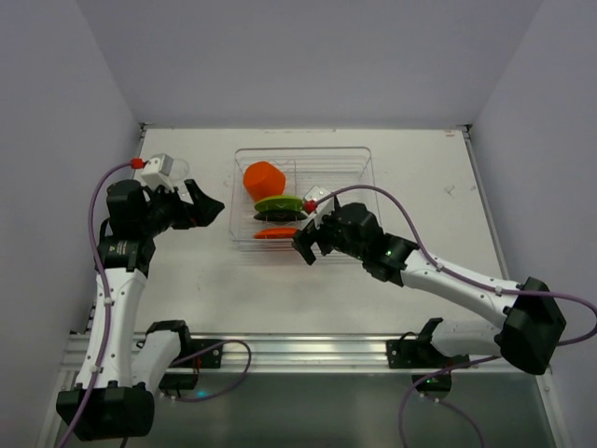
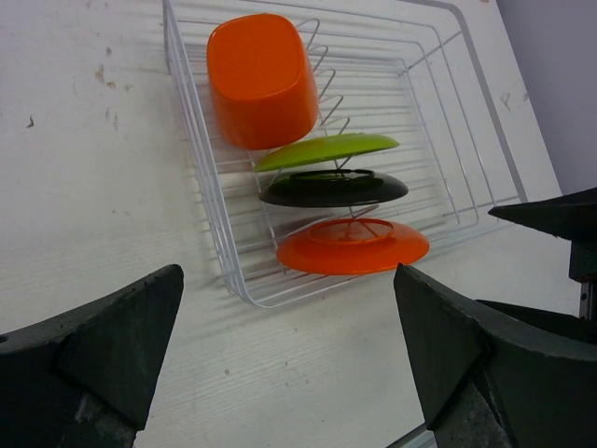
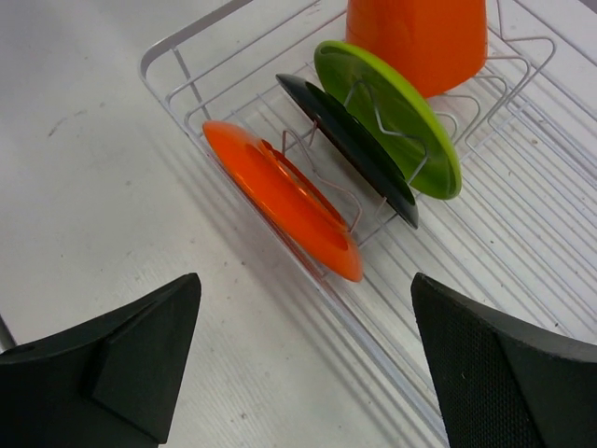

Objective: Unload the mixed dishes from the dish rack

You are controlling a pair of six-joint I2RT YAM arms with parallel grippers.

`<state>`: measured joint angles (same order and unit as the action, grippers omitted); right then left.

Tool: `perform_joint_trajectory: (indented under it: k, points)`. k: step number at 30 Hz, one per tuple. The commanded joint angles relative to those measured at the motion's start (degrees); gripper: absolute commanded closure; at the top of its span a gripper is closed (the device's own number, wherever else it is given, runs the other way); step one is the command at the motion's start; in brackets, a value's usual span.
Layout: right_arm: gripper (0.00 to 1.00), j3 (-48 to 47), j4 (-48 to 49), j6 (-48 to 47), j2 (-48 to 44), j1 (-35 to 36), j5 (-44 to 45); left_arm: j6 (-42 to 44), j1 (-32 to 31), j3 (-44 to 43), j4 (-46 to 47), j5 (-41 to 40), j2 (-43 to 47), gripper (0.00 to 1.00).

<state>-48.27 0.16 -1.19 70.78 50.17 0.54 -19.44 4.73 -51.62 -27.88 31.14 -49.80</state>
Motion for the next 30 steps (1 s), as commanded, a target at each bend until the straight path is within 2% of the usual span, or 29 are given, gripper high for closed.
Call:
perform_joint_trajectory:
  k: [1,8,13,16,18,21,24,28,30]
  points:
    - [0.05,0.2,4.8,-2.8,-1.6,1.2,2.6,0.4,-0.3,0.5,1.8,1.2,1.0,0.0]
    - [0.14,0.5,5.6,-4.3,-0.6,3.2,4.3,0.4,-0.3,0.4,1.8,1.3,0.6,0.0]
    - [0.27,0.8,7.3,-7.7,1.6,6.2,8.9,0.4,-0.3,0.3,1.8,1.3,0.6,0.0]
    - [0.29,1.9,9.8,-9.6,3.0,7.7,10.9,0.4,-0.3,0.1,1.8,1.3,0.6,0.0]
    - [0.34,2.5,11.8,-10.5,3.6,8.4,11.9,0.4,-0.3,0.0,1.7,1.3,0.7,0.0]
    - [0.42,1.5,12.2,-11.5,5.3,8.6,13.2,0.4,-0.3,0.1,1.7,1.3,0.6,0.0]
    - [0.44,0.5,11.8,-12.5,7.3,9.0,13.3,0.4,-0.3,0.0,1.8,1.4,0.5,0.0]
    - [0.54,-0.5,12.1,-13.2,8.8,9.0,14.0,0.5,-0.3,-0.1,1.8,1.4,0.5,0.0]
    - [0.55,-1.3,12.0,-13.4,10.0,9.0,14.4,0.5,-0.3,0.0,1.9,1.5,0.3,0.0]
